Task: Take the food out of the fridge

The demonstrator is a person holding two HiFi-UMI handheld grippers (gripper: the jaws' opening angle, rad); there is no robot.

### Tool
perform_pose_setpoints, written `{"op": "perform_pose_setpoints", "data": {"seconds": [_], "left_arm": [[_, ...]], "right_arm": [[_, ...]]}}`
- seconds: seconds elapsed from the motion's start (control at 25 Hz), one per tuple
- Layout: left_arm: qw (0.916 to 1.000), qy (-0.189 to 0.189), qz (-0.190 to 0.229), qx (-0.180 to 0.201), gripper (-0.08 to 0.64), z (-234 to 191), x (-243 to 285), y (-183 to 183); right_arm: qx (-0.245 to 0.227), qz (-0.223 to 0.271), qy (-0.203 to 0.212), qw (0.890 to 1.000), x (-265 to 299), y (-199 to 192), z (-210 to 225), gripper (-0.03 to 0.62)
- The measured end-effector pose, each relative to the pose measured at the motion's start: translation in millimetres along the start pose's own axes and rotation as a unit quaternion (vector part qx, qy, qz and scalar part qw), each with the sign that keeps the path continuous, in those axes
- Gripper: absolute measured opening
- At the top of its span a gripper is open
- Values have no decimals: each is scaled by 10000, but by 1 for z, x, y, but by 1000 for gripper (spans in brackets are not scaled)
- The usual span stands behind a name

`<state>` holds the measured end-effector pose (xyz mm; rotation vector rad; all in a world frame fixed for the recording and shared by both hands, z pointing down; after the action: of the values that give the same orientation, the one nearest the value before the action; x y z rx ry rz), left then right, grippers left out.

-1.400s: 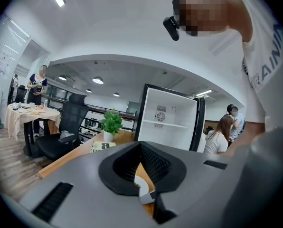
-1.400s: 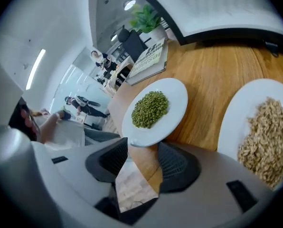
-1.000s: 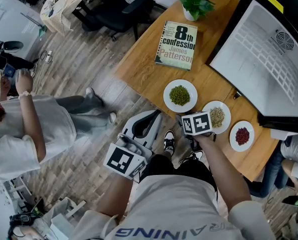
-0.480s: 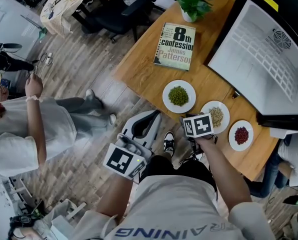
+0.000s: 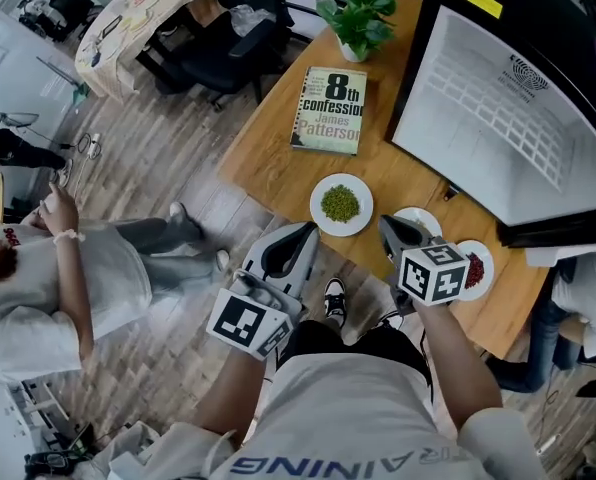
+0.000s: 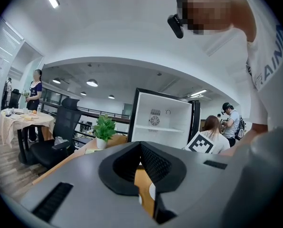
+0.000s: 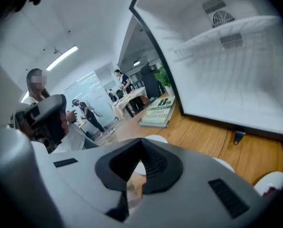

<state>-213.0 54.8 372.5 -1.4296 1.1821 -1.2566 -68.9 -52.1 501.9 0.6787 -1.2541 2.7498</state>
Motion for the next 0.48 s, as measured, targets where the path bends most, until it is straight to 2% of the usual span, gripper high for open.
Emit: {"op": "perform_pose_setpoints", "data": {"seconds": [0.2, 0.48], "left_arm": [[9998, -107, 166, 17, 8, 18, 7, 19], [9978, -467, 445, 180, 8, 49, 22, 46]], "right_arm": [[-585, 757, -322, 9949, -54, 34, -9, 20], [-1110, 1816, -598, 9752, -131, 76, -26, 20]]}}
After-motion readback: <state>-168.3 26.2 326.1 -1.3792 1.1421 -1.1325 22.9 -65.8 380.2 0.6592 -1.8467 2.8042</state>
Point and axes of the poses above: the fingertips, and each gripper's own axes: x forward along the fingers, z to its right, y out of its top, the point moved 5 cm from there along -x, backward along the fingers, and after that the axes turned 13 degrees about y, right-handed, at the moved point
